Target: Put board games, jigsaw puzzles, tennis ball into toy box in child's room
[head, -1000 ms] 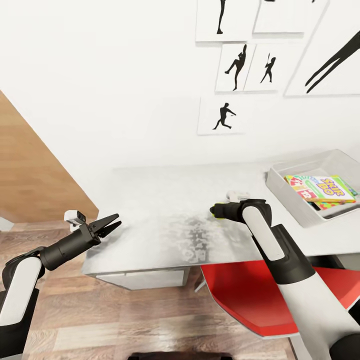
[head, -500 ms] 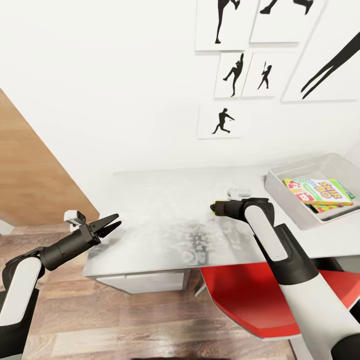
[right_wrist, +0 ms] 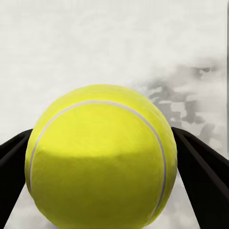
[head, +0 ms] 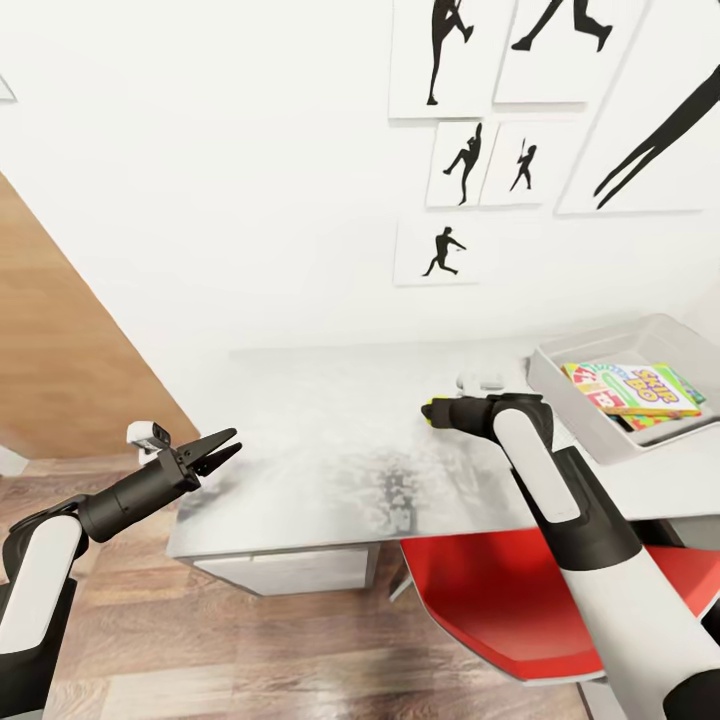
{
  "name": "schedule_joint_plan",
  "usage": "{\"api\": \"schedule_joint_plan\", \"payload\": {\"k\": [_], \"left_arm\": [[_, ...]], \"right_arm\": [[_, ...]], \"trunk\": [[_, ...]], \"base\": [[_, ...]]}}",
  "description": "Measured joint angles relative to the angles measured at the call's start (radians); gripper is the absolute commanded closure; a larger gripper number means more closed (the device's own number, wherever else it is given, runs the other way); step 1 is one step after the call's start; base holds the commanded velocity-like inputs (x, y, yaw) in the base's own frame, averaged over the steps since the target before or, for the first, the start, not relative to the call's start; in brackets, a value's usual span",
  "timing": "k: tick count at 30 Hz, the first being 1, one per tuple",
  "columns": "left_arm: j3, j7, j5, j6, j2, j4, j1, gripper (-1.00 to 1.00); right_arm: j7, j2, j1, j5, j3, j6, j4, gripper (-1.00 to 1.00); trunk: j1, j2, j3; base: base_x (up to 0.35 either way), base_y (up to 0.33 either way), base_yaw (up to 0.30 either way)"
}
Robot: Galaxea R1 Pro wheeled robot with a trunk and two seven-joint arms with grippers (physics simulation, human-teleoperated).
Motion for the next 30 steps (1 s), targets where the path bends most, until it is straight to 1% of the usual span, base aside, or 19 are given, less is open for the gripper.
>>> {"api": "schedule_joint_plan", "payload": {"k": [15,21,26,30], "left_arm": [[0.002,0.002,-0.004,0.004,0.001,0.000,0.000,-1.00],[0.002,0.004,-0.009,0.004,0.001,0.000,0.000,-1.00],[0.002,0.004,-0.010,0.003,0.001,0.000,0.000,-1.00],[0.002,0.005,-0.011,0.002,-0.001,0.000,0.001,-1.00]], "right_arm": [[0.000,-0.003,-0.001,-0.003,-0.039,0.002,-0.051,1.00],[0.001,-0.007,-0.008,-0.003,-0.093,0.004,-0.062,1.00],[0.014,-0.021,-0.016,-0.004,-0.111,0.005,-0.065,1.00],[0.060,-0.039,-0.021,-0.004,-0.138,0.005,-0.066,1.00]], "trunk": [[0.000,0.000,0.024],[0.000,0.000,0.034],[0.000,0.000,0.042],[0.000,0.000,0.049]], "base": [[0.000,0.000,0.000],[0.000,0.000,0.000],[0.000,0.000,0.000],[0.000,0.000,0.000]]}}
